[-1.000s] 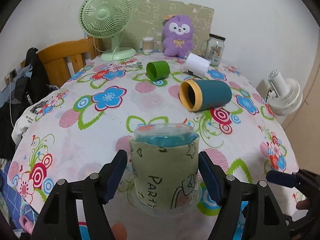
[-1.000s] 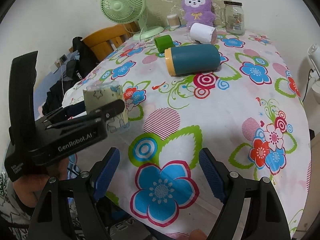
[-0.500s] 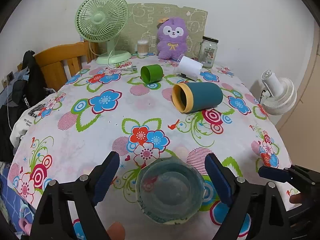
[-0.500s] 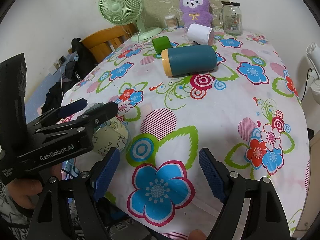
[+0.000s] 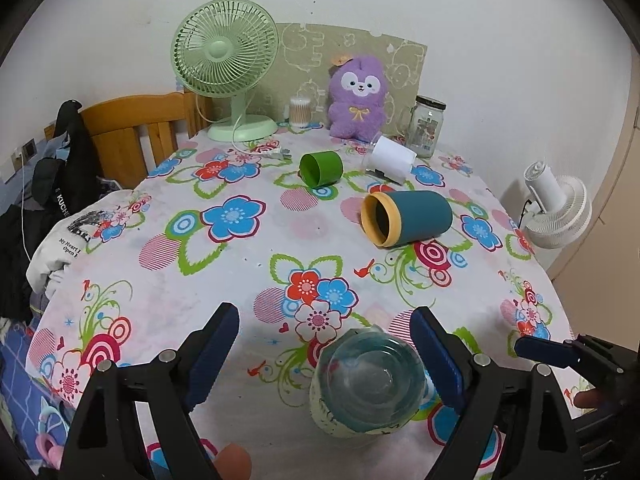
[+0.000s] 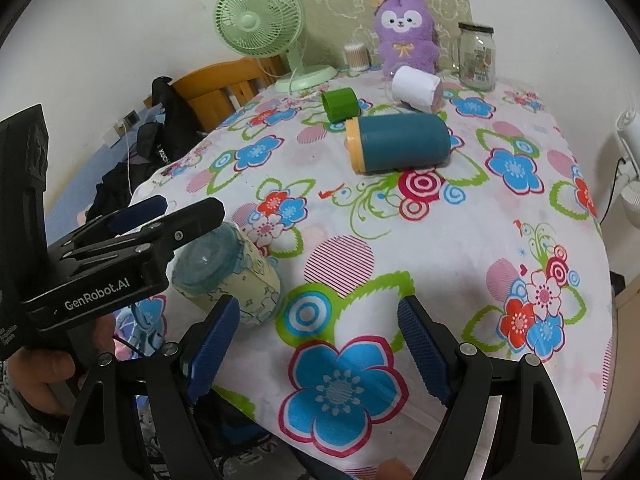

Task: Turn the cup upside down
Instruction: 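Lower the inverted cup onto the tablecloth with the left gripper, then open the left gripper and withdraw from the upside-down cup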

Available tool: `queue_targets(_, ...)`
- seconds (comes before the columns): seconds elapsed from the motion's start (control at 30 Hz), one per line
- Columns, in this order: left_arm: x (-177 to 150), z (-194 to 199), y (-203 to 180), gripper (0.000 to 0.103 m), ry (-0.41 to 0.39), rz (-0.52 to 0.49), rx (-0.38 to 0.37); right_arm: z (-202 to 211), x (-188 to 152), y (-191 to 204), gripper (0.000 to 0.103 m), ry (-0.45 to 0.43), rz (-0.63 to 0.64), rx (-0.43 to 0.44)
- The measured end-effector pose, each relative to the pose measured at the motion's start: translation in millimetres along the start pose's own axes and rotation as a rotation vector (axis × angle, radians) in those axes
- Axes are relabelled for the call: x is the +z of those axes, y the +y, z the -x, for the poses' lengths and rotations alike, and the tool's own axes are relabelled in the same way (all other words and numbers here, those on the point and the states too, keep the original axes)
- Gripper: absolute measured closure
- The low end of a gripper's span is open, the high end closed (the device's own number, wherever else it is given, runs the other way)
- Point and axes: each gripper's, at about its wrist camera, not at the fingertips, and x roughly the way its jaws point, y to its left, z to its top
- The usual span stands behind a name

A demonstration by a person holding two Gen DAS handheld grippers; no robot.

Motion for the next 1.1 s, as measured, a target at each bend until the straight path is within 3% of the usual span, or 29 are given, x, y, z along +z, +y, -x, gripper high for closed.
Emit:
queue_targets(0.1,2.3,8.4,3.0,0.014,-0.018,0.001,-0.003,5.3,2.4,3.5,0.009,-0.021,0.003,-0.017)
queue_targets(0.33,9.3,31.0,15.0,0.006,-0.089,0.018,0.014,26.6,13.5,11.1,0.003,-0.11,0.0,-0.065)
queue_targets(0.67,27.7,72.4,39.5,0.0,-0.225,0.044,0.063,63.9,29.1,54.2,0.0,-0.295,0.108,-0.145)
queue_targets(1.1,34.3,102.8,48.8,0.0,-0.299,0.031,0.07,91.8,32.4,83.2,0.0,-0.431,0.175,-0.179)
